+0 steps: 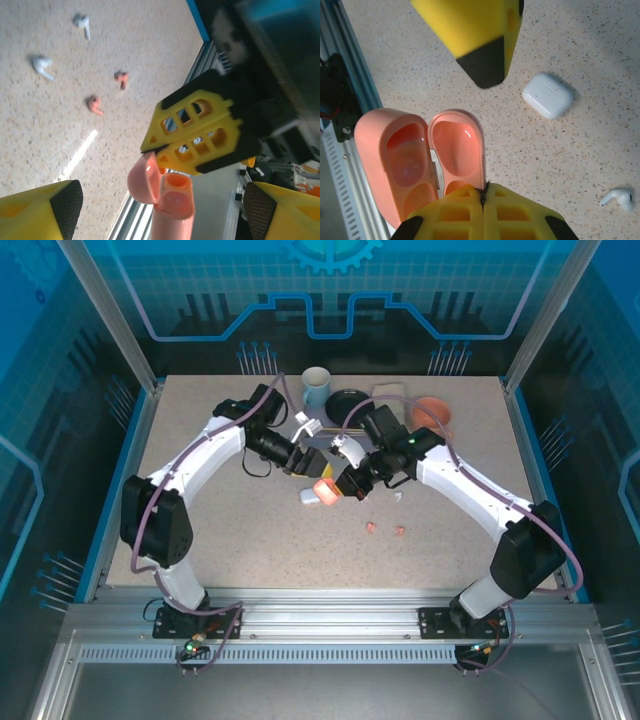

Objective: Insert the wireless bluetooth earbuds into the charging case

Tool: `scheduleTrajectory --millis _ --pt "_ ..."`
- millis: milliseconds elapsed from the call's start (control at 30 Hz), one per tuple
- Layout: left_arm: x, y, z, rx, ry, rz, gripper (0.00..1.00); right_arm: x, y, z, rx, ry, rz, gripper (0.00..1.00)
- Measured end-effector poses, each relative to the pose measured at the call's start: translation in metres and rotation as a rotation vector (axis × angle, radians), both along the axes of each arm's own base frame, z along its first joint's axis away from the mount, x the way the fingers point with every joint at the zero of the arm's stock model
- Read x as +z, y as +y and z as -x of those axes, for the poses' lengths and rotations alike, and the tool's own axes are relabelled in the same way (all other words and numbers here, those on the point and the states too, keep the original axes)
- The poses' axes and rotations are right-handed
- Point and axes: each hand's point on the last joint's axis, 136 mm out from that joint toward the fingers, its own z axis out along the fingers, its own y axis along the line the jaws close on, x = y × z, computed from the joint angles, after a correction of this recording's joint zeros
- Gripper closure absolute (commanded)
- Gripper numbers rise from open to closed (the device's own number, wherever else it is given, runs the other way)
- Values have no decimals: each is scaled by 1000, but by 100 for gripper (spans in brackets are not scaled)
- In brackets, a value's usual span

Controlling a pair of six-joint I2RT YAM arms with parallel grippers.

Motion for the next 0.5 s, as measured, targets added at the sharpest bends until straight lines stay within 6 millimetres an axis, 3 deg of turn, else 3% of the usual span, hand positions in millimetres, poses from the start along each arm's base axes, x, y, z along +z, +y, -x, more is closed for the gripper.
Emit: scheduleTrajectory --millis 200,500 --pt "-2 1 11 -26 42 8 27 -10 -5 -2 7 -19 63 100" --pt "-7 2 21 -44 85 29 32 -14 -8 -3 15 -24 89 100"
